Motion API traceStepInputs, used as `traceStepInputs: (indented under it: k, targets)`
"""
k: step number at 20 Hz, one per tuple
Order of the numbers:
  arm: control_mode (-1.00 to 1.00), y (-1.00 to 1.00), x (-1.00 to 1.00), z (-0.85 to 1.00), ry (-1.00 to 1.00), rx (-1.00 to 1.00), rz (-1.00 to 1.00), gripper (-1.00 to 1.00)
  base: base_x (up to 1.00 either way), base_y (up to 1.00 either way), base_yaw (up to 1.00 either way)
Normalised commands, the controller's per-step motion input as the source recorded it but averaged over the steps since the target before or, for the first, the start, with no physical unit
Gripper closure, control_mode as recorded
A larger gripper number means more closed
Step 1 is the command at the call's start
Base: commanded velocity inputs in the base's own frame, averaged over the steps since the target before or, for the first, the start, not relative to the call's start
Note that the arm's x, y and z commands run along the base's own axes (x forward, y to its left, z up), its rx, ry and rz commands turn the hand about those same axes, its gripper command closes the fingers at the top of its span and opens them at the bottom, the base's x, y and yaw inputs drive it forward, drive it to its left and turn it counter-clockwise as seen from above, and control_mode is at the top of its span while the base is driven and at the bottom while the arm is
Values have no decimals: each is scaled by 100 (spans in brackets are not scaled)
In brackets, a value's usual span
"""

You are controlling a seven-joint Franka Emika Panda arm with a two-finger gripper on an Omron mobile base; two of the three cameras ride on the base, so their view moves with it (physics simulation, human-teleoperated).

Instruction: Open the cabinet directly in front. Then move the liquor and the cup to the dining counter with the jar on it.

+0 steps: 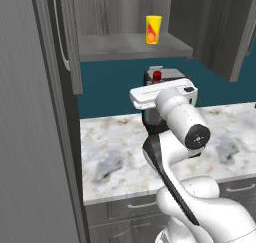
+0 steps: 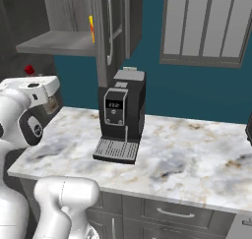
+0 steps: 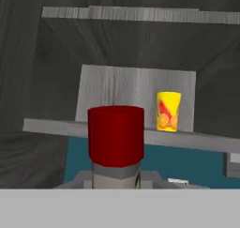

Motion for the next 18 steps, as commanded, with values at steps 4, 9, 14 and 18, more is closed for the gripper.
traceStepInputs:
  k: [4,9,14,18]
  targets:
    - [-100,-100,-100,-12,-29,9,-1,100,0,0,0]
    - [-100,-37,-29,0,-10,4,-2,100,0,0,0]
    - [-100,0,0,0,0,0,0,100,0,0,0]
    - [-100,0,0,0,0,0,0,100,0,0,0]
